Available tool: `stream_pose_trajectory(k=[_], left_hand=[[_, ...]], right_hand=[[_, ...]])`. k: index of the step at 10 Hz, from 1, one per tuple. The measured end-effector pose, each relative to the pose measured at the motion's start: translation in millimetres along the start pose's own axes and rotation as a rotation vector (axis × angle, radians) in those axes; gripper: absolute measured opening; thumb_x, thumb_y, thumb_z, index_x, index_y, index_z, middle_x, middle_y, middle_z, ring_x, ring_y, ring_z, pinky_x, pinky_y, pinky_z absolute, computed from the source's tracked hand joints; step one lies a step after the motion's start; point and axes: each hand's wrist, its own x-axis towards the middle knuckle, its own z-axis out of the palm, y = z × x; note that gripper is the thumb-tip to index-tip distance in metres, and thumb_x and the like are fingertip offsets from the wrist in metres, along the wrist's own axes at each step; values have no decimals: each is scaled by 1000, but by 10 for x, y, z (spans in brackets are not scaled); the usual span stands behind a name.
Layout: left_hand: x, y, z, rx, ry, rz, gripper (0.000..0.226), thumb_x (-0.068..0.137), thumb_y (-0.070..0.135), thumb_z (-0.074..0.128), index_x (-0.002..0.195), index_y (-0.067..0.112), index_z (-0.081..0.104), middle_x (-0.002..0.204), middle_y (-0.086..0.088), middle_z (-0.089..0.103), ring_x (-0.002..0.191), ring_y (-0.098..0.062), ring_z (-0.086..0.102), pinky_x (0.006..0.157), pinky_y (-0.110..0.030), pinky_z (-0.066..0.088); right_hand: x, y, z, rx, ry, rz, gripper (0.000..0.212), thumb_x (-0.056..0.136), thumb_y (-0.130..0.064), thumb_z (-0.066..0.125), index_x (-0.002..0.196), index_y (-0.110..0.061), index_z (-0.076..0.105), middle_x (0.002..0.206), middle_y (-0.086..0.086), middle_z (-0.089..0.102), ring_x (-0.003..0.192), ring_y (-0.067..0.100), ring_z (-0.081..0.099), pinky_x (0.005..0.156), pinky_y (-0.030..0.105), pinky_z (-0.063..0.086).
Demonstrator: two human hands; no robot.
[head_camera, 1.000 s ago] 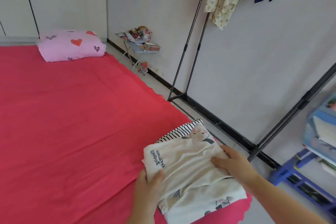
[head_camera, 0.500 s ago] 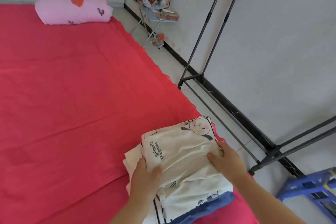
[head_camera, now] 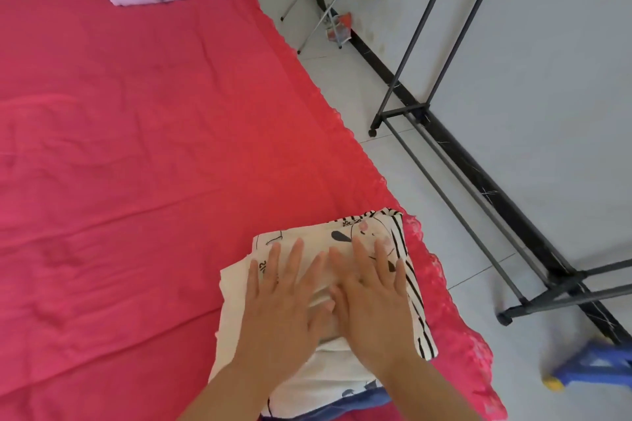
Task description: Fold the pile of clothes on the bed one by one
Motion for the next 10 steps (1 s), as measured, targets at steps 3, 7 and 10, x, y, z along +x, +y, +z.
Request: stream_pose_trajectory(k=[3, 7, 10], left_hand=[[-26, -44, 678, 56, -224, -184, 75, 80, 71, 32, 144, 33, 29, 150, -7, 33, 137, -33, 27, 96, -65, 32], [117, -88, 559, 74, -348, -249, 73, 86, 72, 7, 147, 32, 17, 152, -6, 28, 137, -33, 28, 90, -66, 40], [40, 170, -297, 43, -417, -209, 67, 89, 54, 7, 149, 23, 11, 155, 1, 15, 142, -18, 19, 112, -36, 22]], right_hand=[[136, 358, 628, -63, -107, -82, 46, 96, -46, 21, 139, -37, 36, 151, -2, 30, 140, 22, 20, 105, 53, 22], [284, 226, 488, -127, -251, 18, 49, 89, -46, 31, 135, -37, 42, 144, -3, 43, 135, 22, 39, 100, 53, 39], [110, 14, -207, 10, -488, -20, 50, 96, -29, 18, 146, -28, 24, 157, 3, 13, 146, 27, 2, 115, 50, 8]])
